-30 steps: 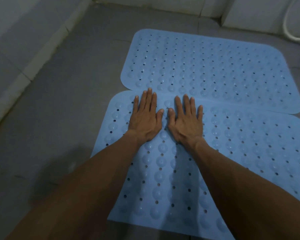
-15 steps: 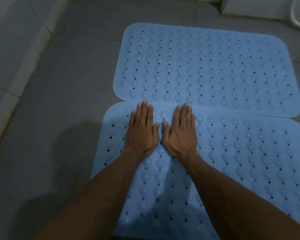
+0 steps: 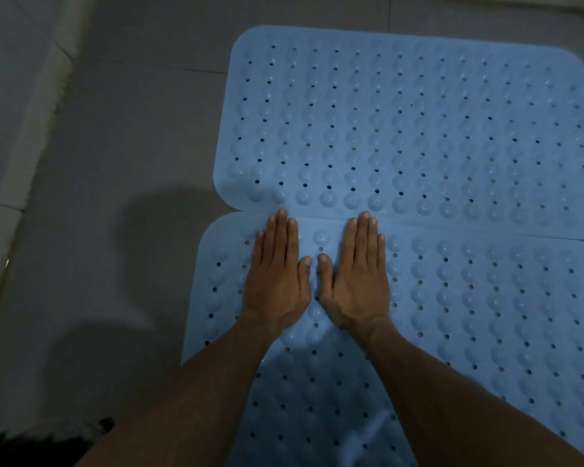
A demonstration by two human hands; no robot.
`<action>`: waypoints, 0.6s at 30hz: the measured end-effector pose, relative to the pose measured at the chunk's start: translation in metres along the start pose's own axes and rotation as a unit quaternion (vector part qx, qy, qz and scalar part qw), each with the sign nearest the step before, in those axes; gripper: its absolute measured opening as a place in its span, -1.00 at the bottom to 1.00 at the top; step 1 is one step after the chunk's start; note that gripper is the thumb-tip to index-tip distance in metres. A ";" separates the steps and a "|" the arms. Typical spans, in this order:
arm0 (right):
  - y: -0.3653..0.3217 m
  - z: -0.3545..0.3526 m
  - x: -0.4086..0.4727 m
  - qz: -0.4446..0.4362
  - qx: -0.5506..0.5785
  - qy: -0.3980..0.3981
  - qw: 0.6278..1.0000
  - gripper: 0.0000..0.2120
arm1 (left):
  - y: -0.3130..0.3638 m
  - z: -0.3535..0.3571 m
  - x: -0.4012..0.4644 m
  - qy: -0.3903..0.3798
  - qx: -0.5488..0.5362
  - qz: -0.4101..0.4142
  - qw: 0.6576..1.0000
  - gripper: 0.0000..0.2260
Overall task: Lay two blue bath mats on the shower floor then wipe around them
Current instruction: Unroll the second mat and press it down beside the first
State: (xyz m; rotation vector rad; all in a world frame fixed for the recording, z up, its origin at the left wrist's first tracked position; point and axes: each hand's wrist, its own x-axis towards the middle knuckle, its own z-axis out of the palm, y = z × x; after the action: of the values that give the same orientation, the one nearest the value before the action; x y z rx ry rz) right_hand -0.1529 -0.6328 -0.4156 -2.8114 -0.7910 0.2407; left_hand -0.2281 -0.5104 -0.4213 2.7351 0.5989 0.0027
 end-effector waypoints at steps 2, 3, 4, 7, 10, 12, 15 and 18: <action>0.000 0.000 0.001 -0.001 -0.001 0.003 1.000 -0.29 | 0.000 0.000 0.000 0.004 0.003 0.005 1.000 -0.44; 0.000 0.001 0.000 0.000 -0.002 0.002 1.000 -0.28 | 0.000 0.000 0.000 0.005 0.006 0.006 1.000 -0.44; 0.000 0.001 0.000 0.000 -0.004 0.001 1.000 -0.28 | -0.001 0.001 0.000 0.005 0.008 0.007 1.000 -0.44; 0.001 0.001 -0.001 -0.001 -0.002 0.004 1.000 -0.28 | -0.001 0.003 0.001 0.008 0.017 0.012 1.000 -0.43; 0.001 0.002 -0.001 -0.003 0.004 0.007 1.000 -0.28 | -0.002 0.005 0.000 0.014 0.027 0.015 0.999 -0.43; 0.001 0.002 -0.001 -0.004 0.006 0.006 1.000 -0.28 | -0.003 0.006 0.000 0.015 0.033 0.016 0.999 -0.43; 0.001 0.002 -0.002 -0.008 0.013 0.010 1.000 -0.28 | -0.003 0.006 0.001 0.015 0.041 0.014 0.999 -0.43; 0.001 0.002 -0.002 -0.011 0.014 0.017 1.000 -0.28 | -0.003 0.006 0.001 0.019 0.055 0.011 0.998 -0.44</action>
State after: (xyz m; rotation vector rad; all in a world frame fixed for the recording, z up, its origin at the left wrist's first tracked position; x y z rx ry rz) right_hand -0.1549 -0.6346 -0.4174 -2.7721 -0.8042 0.1983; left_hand -0.2280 -0.5098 -0.4283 2.8532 0.5975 0.0288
